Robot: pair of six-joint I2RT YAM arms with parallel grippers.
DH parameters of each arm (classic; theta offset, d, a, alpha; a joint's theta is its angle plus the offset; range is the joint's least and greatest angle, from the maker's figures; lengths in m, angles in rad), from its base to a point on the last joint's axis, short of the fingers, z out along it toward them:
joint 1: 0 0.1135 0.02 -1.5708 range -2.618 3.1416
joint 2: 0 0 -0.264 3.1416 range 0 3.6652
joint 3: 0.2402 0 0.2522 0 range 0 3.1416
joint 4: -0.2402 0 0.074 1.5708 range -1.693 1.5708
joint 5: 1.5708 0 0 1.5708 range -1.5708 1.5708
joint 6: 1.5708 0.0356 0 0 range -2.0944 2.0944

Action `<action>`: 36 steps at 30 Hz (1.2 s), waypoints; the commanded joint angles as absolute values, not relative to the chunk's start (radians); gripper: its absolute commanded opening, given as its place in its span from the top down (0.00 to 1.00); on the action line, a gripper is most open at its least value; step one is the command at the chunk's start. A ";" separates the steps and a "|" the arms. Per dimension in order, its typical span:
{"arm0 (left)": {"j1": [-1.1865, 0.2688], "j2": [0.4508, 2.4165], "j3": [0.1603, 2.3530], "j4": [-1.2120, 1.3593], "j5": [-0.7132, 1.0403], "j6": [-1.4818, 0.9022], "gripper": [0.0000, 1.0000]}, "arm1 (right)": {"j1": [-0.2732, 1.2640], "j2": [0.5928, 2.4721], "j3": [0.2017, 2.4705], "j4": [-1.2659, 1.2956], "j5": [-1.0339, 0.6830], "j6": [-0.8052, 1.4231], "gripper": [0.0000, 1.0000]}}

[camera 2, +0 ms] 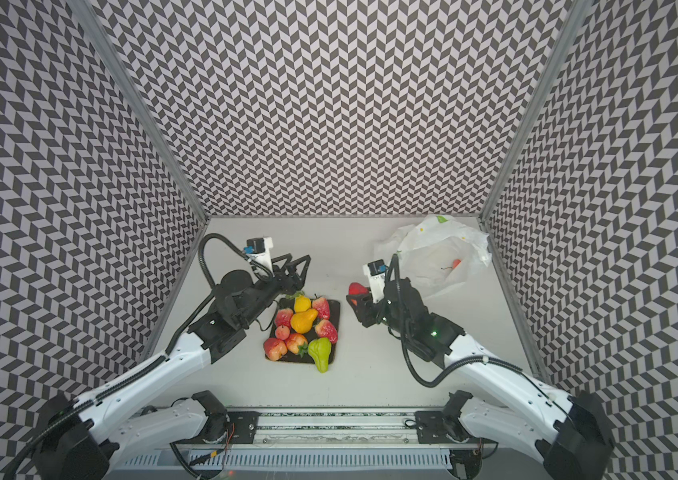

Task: Take the fake fruits out of the plastic bag
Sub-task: 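Lift the red apple out with the right gripper while the left releases the bag, then lower the red apple onto the tray and open the right gripper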

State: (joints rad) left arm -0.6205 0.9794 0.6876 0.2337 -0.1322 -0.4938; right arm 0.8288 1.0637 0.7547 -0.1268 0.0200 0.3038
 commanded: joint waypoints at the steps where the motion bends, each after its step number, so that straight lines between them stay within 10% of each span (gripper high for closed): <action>1: -0.574 0.872 0.631 0.154 -0.210 -0.561 0.31 | 0.924 1.140 0.766 0.038 0.086 0.243 0.51; 36: -0.523 0.589 0.523 -0.026 -0.314 -0.600 0.33 | 1.026 1.670 0.827 0.417 -0.028 -0.091 0.44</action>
